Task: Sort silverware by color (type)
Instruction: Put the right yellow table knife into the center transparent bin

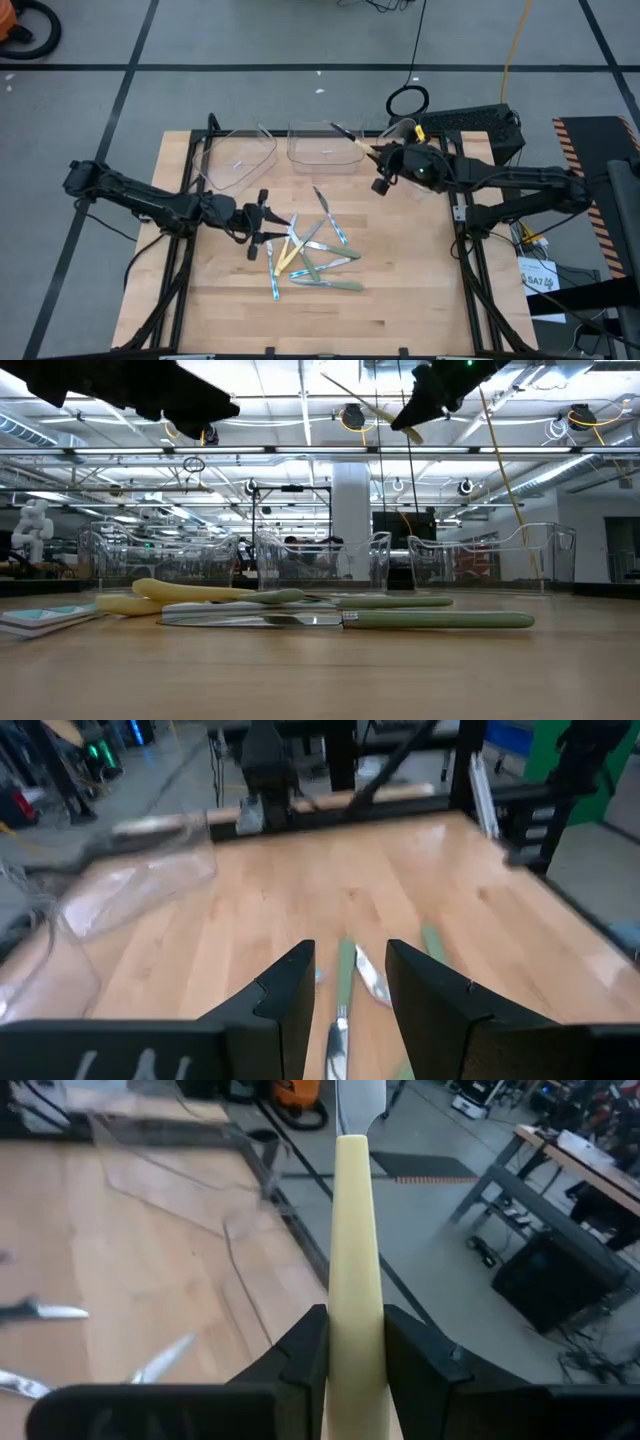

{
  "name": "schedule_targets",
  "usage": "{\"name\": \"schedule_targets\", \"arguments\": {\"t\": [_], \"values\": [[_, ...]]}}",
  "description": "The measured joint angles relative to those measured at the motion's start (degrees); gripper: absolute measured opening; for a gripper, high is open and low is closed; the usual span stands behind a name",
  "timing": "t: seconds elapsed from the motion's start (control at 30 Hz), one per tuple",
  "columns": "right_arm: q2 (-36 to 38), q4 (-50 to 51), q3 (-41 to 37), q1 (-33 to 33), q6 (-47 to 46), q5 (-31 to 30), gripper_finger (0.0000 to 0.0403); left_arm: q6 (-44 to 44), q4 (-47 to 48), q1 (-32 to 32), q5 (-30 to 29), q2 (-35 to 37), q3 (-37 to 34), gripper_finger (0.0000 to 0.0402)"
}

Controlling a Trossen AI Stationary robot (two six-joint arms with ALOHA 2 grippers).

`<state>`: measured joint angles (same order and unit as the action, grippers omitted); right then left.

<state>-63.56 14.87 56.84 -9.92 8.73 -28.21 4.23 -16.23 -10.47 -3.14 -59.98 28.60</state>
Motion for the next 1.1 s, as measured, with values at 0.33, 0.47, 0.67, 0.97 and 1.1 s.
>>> {"name": "schedule_targets", "arguments": {"t": [0.33, 0.47, 0.67, 0.97, 1.1], "values": [[-0.3, 6.4, -3.6, -3.2, -3.8, 0.0, 0.0075, 1.3, -1.7, 0.0, 0.0, -4.9, 0.0, 0.0134], [-1.1, -3.0, -6.4, -3.3, -1.8, 0.0, 0.0075, 1.5, -5.1, 0.0, 0.0, -6.6, 0.0, 0.0134], [-7.2, -20.7, -6.4, -3.6, 6.2, 0.0, 0.0075, 3.7, -8.9, 0.0, 0.0, -7.7, 0.0, 0.0134], [-22.0, -20.7, 5.1, -8.8, 12.2, 7.6, 0.0075, 4.7, -9.0, 0.8, 0.0, -7.7, 0.0, 0.0134], [-27.4, -14.6, 11.1, -11.4, 12.1, 9.1, 0.0075, 4.3, -7.4, 1.1, 0.0, -7.7, 0.0, 0.0134]]}}
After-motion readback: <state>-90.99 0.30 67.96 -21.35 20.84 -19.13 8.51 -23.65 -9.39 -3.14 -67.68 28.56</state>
